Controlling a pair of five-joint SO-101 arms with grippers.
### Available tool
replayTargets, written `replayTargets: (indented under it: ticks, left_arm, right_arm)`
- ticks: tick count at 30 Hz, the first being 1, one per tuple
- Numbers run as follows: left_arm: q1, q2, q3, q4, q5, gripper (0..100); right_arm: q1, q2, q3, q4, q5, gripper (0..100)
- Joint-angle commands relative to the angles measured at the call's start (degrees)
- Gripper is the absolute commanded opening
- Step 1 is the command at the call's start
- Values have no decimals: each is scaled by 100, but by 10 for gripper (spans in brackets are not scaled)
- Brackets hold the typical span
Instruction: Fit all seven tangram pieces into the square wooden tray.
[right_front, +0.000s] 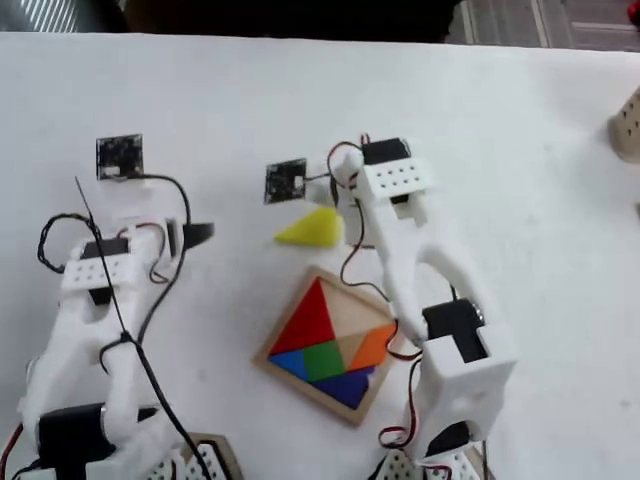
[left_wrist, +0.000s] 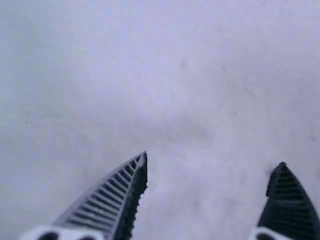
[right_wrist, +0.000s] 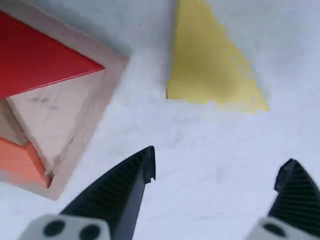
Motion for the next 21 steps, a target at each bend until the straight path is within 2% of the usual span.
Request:
replayTargets:
  ticks: [1,4,5,8,10,15,21]
  left_arm:
    - [-75,-268,-62,-141,-70,373]
    - [-75,-259,-35,-308,-70,373]
    - [-75,-259,-26,-369,-70,373]
    - [-66,-251,-26,-387,-70,373]
    - [-66,-251,-26,-387,-70,373]
    - [-66,-251,-26,-387,-70,373]
    - [-75,-251,-26,-387,-70,373]
  right_arm:
    - [-180,4,-264,-1305,-607,366]
    - [-251,338,-264,-2158,-1960,286]
    - [-295,444,-264,-2202,-2145,251]
    - [-453,752,-264,-2220,-2004,162]
    - [-532,954,-369,-2387,-2277,126]
    - [-541,1666,-1037,-2730,-3701,116]
    - [-593,2193,-1846,-2176,-3903,113]
